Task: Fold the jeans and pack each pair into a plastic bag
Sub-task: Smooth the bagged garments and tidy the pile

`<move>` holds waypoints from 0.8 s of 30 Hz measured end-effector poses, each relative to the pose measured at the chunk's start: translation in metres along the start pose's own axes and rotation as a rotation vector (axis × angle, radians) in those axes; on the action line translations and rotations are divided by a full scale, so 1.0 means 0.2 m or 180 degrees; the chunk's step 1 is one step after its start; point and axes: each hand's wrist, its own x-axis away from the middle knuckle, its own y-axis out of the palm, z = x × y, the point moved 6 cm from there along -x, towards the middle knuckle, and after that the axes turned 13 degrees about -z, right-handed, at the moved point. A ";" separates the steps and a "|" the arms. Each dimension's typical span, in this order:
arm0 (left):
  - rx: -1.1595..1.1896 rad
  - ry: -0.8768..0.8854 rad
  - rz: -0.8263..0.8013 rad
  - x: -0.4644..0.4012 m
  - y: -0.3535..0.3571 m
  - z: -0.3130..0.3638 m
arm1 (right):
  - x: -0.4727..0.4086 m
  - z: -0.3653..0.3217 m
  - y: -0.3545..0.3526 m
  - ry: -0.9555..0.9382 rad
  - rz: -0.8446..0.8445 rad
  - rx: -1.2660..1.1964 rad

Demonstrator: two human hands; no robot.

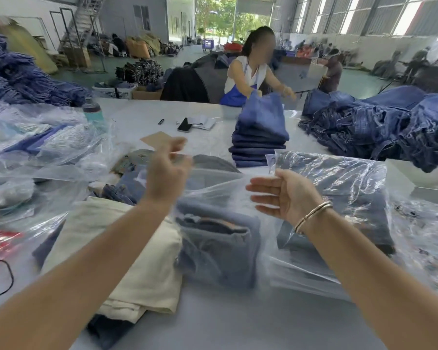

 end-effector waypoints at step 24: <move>-0.2560 0.1209 -0.0867 0.10 -0.19 -0.27 | 0.18 0.06 -0.15 -0.0250 0.0282 -0.0195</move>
